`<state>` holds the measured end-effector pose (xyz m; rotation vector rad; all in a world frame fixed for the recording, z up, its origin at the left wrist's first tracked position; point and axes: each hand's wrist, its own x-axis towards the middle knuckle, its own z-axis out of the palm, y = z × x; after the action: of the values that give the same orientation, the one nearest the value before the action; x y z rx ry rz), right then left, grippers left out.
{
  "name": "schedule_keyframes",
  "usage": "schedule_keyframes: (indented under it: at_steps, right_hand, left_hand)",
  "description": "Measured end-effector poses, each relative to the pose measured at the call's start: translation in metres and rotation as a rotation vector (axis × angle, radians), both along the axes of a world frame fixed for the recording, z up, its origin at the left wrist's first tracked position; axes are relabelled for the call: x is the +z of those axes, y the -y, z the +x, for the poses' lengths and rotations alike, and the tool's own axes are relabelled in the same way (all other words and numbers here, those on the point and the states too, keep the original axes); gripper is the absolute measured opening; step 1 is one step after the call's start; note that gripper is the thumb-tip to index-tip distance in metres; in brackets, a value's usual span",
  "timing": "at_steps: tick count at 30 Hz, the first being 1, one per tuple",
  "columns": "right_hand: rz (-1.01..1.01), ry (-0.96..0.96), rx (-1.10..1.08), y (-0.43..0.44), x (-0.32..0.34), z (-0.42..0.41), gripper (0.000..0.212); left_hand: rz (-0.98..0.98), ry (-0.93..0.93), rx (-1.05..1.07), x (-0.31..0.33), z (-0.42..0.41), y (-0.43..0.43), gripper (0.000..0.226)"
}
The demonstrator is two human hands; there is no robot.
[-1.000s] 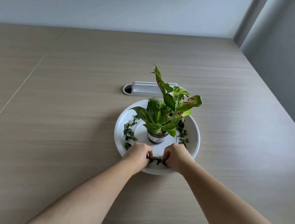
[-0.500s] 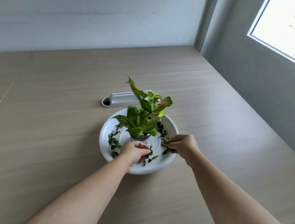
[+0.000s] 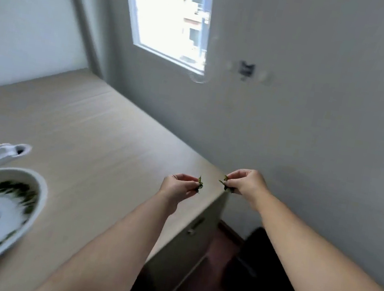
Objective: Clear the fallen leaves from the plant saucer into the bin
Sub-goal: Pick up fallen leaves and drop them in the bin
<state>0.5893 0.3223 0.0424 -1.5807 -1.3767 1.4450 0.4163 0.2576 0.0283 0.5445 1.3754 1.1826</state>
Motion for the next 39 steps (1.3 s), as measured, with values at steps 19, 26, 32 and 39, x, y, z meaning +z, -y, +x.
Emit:
schedule_keyframes:
  at_steps: [19,26,32,39]
  right_hand:
    - [-0.449,0.123,-0.702,0.022,-0.214,0.303,0.027]
    - [-0.596,0.096,-0.705,-0.014,-0.249,0.323,0.014]
    - [-0.557,0.16,-0.657,-0.015,-0.232,0.329,0.015]
    - [-0.352,0.219,-0.499,-0.034,-0.162,0.304,0.018]
  left_hand:
    - [-0.499,-0.349,-0.61,-0.21,0.287,-0.12,0.022]
    - [-0.556,-0.499,-0.789,-0.236,0.32,-0.162,0.033]
    - [-0.495,-0.613,-0.857,-0.216,0.314,-0.163,0.035]
    - [-0.309,-0.698,-0.753,-0.139,0.292,-0.145,0.021]
